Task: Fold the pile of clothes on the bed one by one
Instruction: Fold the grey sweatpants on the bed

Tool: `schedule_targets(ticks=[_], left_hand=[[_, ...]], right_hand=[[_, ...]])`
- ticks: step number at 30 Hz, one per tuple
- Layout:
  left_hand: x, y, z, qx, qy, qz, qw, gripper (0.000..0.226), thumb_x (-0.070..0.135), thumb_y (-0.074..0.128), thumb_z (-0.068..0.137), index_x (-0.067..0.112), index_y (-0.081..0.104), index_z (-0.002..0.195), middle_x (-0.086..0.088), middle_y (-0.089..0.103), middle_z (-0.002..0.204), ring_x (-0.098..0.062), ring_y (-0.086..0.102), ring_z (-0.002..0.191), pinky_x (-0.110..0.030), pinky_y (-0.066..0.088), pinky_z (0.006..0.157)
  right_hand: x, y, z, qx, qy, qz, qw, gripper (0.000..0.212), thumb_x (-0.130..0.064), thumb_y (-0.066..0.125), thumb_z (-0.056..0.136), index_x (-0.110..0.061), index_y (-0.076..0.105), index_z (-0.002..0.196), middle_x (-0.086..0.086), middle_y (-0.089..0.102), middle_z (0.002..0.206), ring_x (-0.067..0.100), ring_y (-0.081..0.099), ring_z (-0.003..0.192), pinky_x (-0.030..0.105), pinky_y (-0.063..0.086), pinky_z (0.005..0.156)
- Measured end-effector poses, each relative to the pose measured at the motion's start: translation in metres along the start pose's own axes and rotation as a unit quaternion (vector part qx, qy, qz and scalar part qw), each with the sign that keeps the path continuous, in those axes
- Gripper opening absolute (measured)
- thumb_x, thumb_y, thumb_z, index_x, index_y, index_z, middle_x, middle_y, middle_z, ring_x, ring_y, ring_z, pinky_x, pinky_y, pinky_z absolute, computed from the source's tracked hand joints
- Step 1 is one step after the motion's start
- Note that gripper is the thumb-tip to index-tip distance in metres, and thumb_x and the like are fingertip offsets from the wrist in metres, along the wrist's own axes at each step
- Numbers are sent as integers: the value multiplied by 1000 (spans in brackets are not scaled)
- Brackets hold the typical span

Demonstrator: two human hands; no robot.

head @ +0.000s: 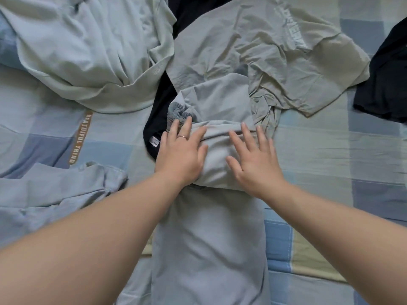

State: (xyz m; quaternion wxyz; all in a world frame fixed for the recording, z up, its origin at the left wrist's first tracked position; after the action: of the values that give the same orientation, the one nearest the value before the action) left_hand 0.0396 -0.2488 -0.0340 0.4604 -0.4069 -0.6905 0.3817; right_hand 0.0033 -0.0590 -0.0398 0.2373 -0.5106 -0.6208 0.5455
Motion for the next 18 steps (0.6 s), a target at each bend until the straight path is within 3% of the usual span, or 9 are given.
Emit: schedule_targets(ticks=[5,7,11,18], left_hand=[[-23,66,38,-18,9,67,998,63,63,21,101,45,1,158,4,-6,170,-28,-11,155,-61,-2,121],[-28,88,47,17,9,89,996,64,65,22,99,46,4,158,2,-2,170,-29,-10,155,-63,-3,120],[-35,116,57,104,22,93,990,66,65,31,95,43,22,157,-2,15,168,-34,5,155,-65,5,118],[-35,113,61,99,22,96,990,66,63,34,95,41,26,157,-4,17,168,-35,7,155,-66,9,119]], right_hand=[[16,62,48,-4,13,-85,996,77,-73,13,93,-39,-5,159,-3,-12,169,28,-15,154,51,-15,121],[26,86,59,4,9,-83,996,79,-73,16,93,-37,-3,160,1,-10,169,30,-10,155,53,-9,123],[39,117,72,93,-20,-62,994,78,-66,32,93,-30,18,160,11,10,169,36,9,155,58,4,123],[40,116,77,121,-34,-39,991,76,-62,38,93,-26,25,159,15,16,167,39,13,154,62,8,121]])
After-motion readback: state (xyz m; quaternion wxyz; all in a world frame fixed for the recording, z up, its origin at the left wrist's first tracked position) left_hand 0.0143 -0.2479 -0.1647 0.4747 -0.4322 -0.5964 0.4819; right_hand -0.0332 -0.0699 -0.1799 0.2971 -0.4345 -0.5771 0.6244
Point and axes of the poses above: each hand's wrist, its own z-axis towards the middle knuckle, its own y-axis out of the palm, x = y × z, the point moved 1 cm from there along z, towards the middle knuckle
